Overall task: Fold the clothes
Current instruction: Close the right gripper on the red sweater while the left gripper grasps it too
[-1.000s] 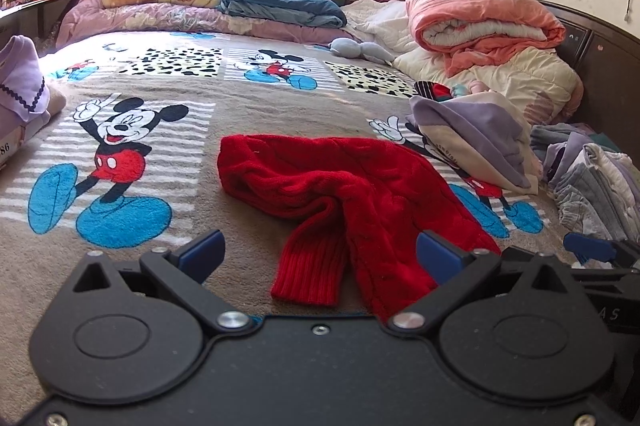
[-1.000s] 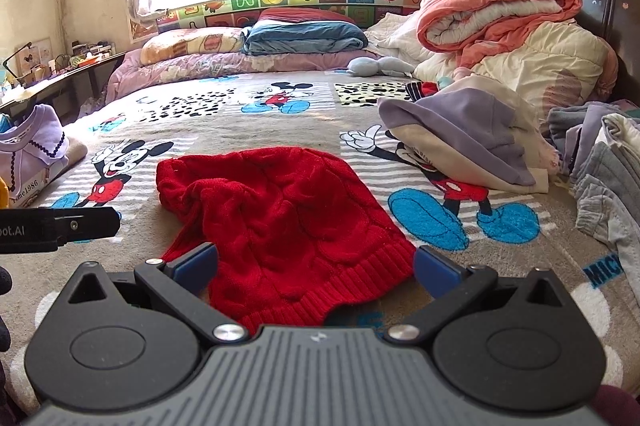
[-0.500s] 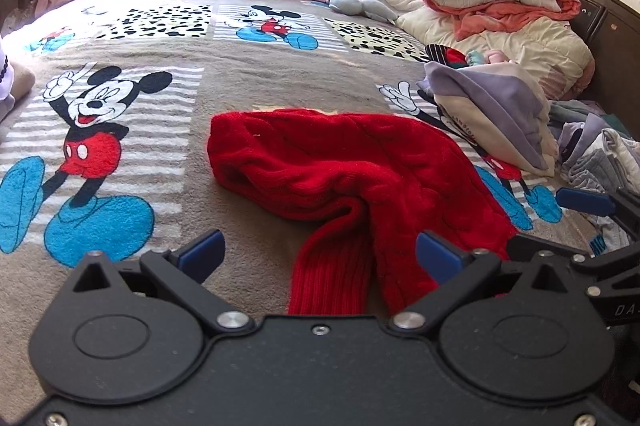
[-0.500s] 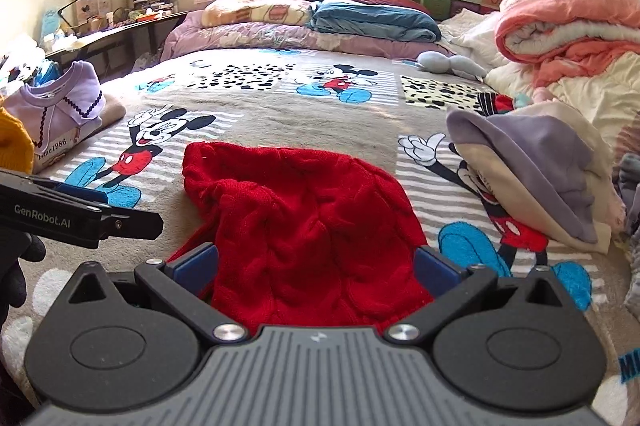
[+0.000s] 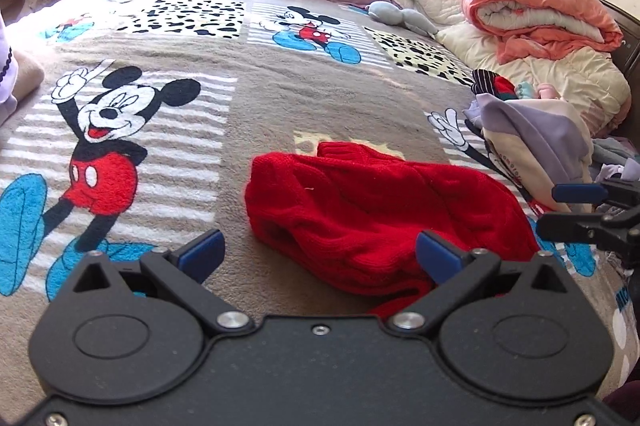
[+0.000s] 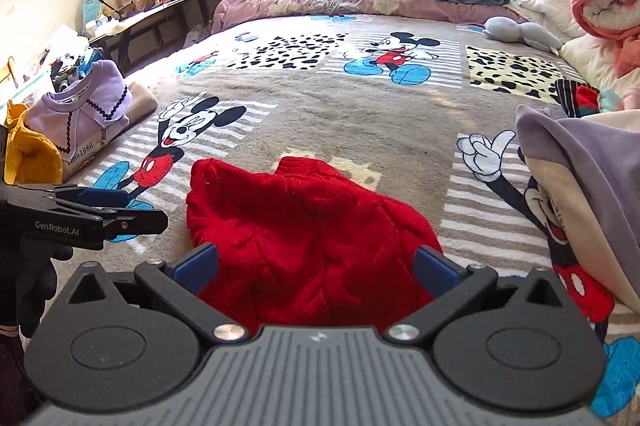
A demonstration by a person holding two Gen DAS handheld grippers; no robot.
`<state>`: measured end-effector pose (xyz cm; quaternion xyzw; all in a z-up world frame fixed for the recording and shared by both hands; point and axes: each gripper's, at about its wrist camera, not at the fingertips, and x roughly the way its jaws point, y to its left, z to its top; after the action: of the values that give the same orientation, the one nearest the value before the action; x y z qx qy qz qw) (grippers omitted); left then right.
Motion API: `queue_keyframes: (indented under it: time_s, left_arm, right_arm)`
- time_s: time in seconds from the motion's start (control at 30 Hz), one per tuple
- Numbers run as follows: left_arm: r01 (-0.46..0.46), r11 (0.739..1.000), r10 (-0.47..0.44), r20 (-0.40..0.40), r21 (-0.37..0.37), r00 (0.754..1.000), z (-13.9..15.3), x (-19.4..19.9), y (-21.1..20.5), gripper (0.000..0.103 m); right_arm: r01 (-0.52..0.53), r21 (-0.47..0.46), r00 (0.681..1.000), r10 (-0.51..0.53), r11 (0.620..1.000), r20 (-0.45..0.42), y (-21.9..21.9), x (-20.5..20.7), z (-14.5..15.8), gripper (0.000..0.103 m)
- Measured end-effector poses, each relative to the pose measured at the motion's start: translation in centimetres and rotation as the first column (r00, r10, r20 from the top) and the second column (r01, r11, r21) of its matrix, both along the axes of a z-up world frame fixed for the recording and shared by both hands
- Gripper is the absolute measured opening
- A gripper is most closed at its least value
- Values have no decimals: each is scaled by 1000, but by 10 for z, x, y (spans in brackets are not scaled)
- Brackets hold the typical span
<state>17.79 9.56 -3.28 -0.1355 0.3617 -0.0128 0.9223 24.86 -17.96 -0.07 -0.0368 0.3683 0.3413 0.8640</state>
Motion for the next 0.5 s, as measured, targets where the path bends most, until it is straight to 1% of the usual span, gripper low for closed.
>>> queue_keyframes:
  time_s: [0.17, 0.27, 0.3, 0.33, 0.37, 0.4, 0.43, 0.5]
  left_arm:
    - [23, 999, -23, 8, -23, 1000, -5, 17, 7, 102]
    - [31, 998, -31, 1, -53, 1000, -9, 29, 13, 99]
    - [34, 997, -34, -7, -65, 999, -11, 33, 15, 90]
    - [37, 996, -39, -17, -78, 999, -13, 38, 17, 75]
    - [40, 995, -42, -23, -86, 999, -15, 42, 19, 70]
    - [41, 995, -43, -27, -90, 999, -17, 45, 21, 70]
    - [45, 995, -47, -28, -89, 998, -18, 48, 22, 70]
    - [52, 995, -54, -28, -81, 998, -21, 52, 23, 70]
  right_arm:
    - [-41, 24, 998, 42, 999, -54, 9, 44, 4, 103]
    - [-73, 11, 995, 74, 997, -71, 20, 69, 0, 103]
    - [-81, 2, 994, 81, 997, -79, 25, 78, -2, 103]
    - [-88, -7, 992, 87, 996, -87, 29, 87, -5, 99]
    - [-95, -19, 991, 92, 995, -97, 34, 95, -9, 96]
    - [-102, -30, 989, 98, 994, -108, 38, 103, -12, 90]
    - [-105, -42, 988, 100, 994, -118, 43, 111, -16, 86]
    - [-127, -43, 983, 120, 991, -140, 51, 125, -22, 85]
